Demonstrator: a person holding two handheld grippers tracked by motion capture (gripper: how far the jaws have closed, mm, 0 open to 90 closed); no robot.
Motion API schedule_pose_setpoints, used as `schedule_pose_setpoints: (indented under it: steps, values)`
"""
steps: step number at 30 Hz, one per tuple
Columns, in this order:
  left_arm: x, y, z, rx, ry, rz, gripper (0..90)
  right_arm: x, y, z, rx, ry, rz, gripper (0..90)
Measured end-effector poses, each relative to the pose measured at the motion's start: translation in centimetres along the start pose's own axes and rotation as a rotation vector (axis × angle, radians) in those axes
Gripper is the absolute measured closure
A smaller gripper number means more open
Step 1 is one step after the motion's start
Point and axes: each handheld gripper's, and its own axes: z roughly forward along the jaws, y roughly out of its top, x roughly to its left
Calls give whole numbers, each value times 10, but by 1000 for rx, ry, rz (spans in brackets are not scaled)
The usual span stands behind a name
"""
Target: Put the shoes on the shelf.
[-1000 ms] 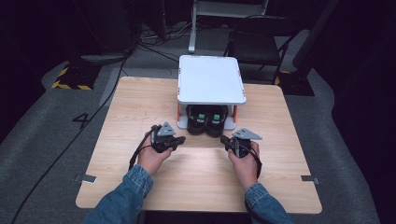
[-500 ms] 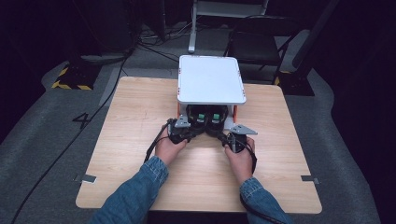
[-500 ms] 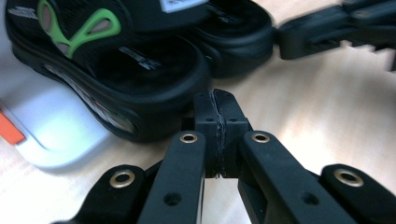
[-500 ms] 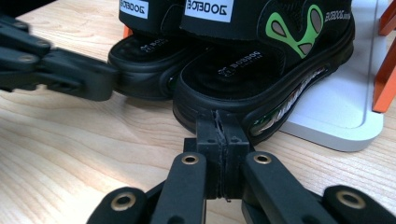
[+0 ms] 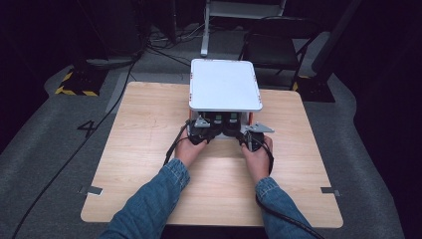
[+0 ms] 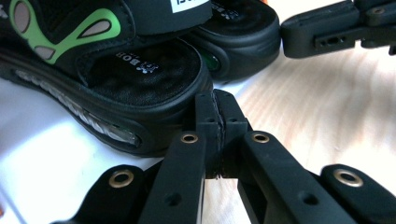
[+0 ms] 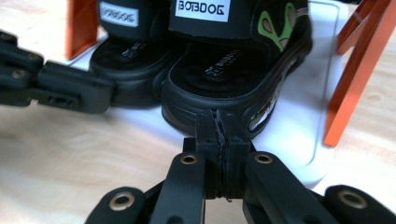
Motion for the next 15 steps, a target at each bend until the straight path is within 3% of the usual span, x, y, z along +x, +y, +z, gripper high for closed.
schedule_pose_setpoints:
  steps: [3, 5, 6, 8, 11, 14, 15]
  values:
    - [4, 4, 4, 0, 24, 1, 894, -6, 5, 7, -2, -3, 4, 879]
    - [5, 5, 6, 0, 45, -35, 893, -8, 8, 12, 0, -2, 4, 877]
    - [9, 7, 6, 1, 63, 12, 893, -8, 9, 14, -2, 0, 2, 877]
    - [12, 9, 7, 3, 83, 16, 892, -7, 11, 17, -2, -3, -9, 876]
    - [13, 8, 7, -4, 62, 12, 843, -4, 12, 20, -1, -2, -16, 832]
    - [7, 5, 1, -25, 58, 11, 724, -1, 8, 18, -23, 1, -25, 780]
    - [4, 4, -2, -32, 46, -10, 704, 0, 7, 16, -28, 7, -27, 769]
